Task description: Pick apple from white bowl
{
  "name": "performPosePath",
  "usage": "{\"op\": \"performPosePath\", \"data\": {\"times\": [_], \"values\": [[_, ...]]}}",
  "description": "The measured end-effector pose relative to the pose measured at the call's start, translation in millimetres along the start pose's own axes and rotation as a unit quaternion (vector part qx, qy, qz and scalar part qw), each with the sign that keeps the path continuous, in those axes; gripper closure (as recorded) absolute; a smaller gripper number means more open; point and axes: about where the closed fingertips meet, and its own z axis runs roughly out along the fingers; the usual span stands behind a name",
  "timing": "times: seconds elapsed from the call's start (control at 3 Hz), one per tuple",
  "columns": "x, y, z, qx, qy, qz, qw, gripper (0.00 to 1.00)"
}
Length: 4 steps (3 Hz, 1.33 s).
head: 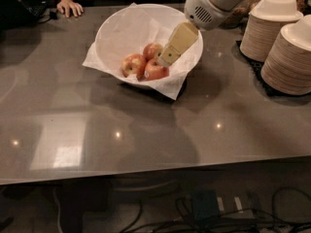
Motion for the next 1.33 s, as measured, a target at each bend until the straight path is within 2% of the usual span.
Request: {"op": "performPosePath", "data": {"times": [0.33, 0.67, 1.0, 1.33], "values": [[-20.7, 18.6, 27.4, -0.027, -0.007, -0.003, 0.9996, 0.00], [-21.0, 18.9, 27.7, -0.027, -0.007, -0.003, 0.9996, 0.00], [-18.8, 19.1, 29.6, -0.016, 0.003, 0.004, 0.9999, 0.00], [-17.1, 18.1, 31.8, -0.002, 0.000, 0.025, 0.9997, 0.05]]}}
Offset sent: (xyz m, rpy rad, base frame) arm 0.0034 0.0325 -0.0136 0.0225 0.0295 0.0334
